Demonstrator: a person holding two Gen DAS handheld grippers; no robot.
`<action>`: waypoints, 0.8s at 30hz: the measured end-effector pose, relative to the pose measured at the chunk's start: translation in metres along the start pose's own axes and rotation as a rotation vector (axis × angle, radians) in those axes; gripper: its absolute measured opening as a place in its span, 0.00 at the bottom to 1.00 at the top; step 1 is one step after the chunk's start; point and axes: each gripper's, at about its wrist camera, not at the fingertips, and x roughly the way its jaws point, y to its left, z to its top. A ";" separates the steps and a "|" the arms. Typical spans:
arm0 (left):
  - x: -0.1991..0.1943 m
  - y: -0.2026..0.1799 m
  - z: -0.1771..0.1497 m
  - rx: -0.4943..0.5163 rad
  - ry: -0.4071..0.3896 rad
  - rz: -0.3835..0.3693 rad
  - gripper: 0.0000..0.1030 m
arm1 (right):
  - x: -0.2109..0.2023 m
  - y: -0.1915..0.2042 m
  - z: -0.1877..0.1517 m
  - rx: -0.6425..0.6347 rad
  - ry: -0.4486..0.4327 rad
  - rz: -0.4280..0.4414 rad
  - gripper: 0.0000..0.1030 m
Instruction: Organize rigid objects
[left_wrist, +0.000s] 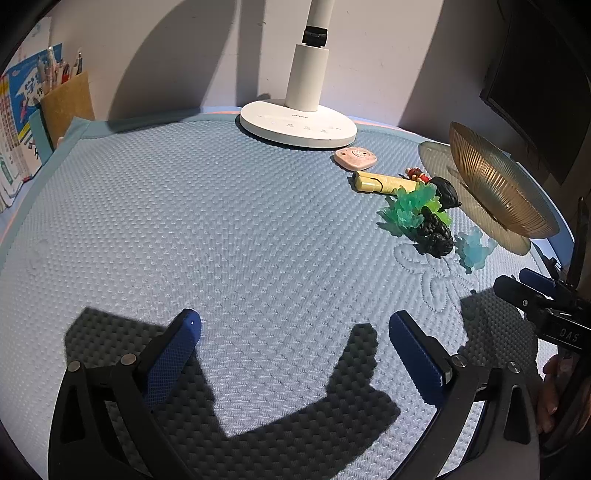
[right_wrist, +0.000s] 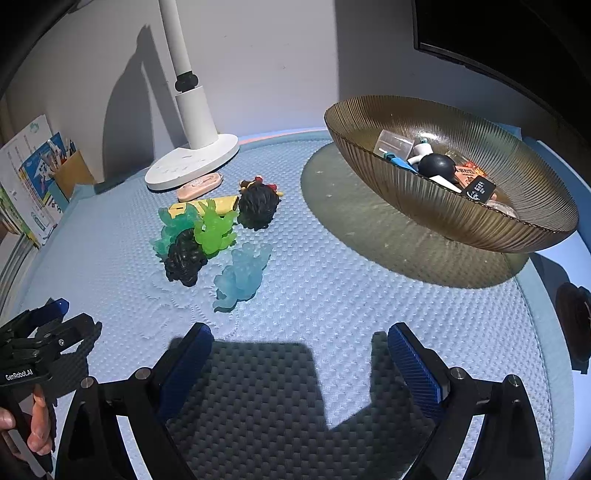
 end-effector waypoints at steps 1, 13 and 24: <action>0.000 0.000 0.000 0.000 0.000 0.000 0.99 | 0.000 0.000 0.000 0.002 0.002 0.002 0.93; 0.002 -0.001 -0.001 0.006 0.002 0.009 0.99 | 0.003 -0.006 0.001 0.041 0.032 0.058 0.96; -0.008 -0.021 0.047 0.132 -0.011 -0.106 0.97 | -0.007 -0.011 0.007 0.115 0.009 0.111 0.93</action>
